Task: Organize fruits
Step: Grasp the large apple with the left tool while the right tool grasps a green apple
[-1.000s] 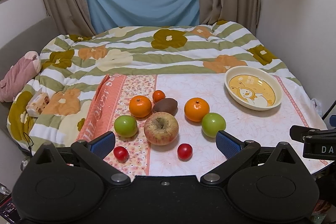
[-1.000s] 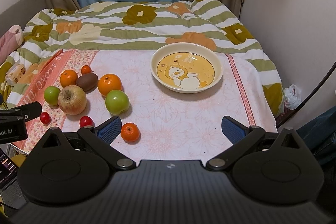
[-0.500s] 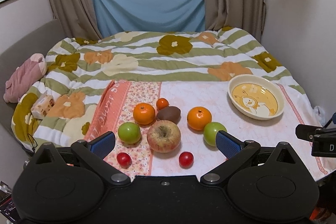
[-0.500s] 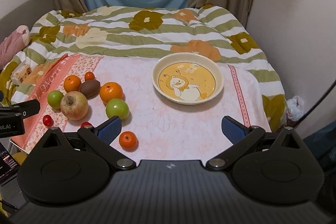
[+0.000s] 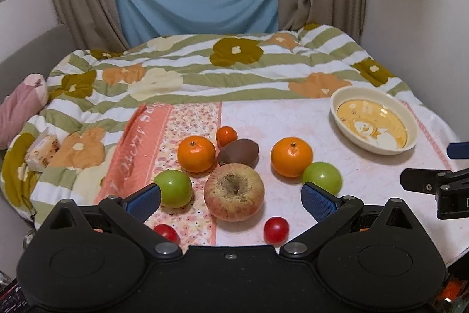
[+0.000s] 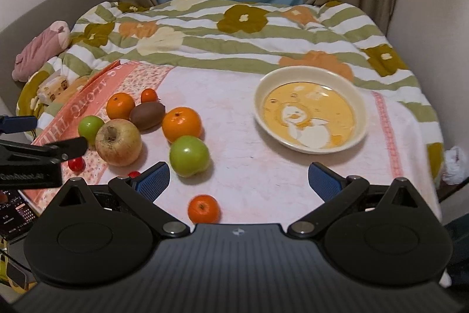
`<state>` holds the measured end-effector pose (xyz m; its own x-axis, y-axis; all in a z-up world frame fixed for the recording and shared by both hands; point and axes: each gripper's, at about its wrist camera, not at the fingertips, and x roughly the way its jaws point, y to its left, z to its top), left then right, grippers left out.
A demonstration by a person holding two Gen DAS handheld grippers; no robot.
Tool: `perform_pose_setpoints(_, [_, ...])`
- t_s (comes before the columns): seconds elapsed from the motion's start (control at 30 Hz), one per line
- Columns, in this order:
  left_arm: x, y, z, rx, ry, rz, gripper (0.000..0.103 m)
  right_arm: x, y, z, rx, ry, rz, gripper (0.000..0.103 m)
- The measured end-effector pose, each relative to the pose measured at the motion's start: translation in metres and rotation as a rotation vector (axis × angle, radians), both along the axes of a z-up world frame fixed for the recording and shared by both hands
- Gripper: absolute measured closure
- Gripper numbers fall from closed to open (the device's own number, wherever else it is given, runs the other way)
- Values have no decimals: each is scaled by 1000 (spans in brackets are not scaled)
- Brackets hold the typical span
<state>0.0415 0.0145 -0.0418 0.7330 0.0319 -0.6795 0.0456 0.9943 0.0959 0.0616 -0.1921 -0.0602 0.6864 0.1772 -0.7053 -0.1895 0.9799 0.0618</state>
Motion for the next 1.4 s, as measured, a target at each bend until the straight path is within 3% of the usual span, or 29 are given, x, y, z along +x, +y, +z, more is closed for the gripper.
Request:
perform_pose_setpoints(0.37, [45, 10, -55, 0, 63, -100, 5, 40, 35, -51, 53, 26, -2, 0])
perform_pose_setpoints(0.67, [68, 12, -79, 13, 103, -160, 13, 58, 49, -76, 90, 90, -13, 0])
perform_pose_setpoints(0.83, [73, 9, -86, 17, 112, -185, 24, 64, 54, -81, 89, 106, -11, 5])
perform_pose_setpoints(1.4, [66, 16, -86, 16, 111, -194, 25, 80, 60, -93, 115, 125, -11, 21])
